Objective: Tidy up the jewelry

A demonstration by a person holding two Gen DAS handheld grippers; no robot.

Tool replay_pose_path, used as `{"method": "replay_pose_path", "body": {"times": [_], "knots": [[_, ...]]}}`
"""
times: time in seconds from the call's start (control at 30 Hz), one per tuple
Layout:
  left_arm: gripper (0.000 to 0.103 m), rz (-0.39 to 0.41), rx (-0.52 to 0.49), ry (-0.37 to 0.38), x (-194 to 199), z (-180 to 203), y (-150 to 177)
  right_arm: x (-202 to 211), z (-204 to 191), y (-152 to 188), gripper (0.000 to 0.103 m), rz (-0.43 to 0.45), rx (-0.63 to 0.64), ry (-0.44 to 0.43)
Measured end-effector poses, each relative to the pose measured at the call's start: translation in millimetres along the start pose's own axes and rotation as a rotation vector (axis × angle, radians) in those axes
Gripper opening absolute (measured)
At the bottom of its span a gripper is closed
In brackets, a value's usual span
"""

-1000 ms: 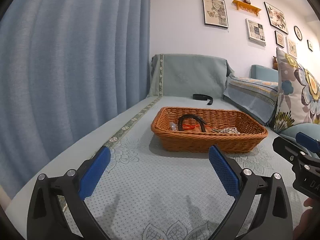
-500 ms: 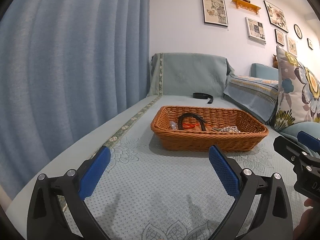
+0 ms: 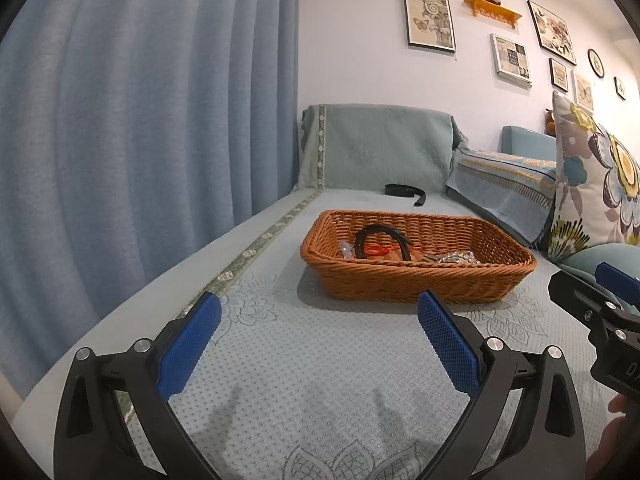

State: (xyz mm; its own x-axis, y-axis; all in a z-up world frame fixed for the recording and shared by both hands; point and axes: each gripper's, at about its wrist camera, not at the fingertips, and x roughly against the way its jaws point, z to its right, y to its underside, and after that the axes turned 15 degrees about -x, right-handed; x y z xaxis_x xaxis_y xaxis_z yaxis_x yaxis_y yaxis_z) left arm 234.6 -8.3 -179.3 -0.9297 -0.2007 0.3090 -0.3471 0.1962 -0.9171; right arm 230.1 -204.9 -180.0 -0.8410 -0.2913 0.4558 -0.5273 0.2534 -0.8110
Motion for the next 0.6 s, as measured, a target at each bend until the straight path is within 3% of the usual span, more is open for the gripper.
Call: {"method": "replay_pose_path", "body": {"times": [0.6], "knots": [[0.095,-0.009,0.001,0.002,-0.2,2.2,0.0,-1.2,-3.6,1.7,0.09,-0.002,0.003,0.006]]}}
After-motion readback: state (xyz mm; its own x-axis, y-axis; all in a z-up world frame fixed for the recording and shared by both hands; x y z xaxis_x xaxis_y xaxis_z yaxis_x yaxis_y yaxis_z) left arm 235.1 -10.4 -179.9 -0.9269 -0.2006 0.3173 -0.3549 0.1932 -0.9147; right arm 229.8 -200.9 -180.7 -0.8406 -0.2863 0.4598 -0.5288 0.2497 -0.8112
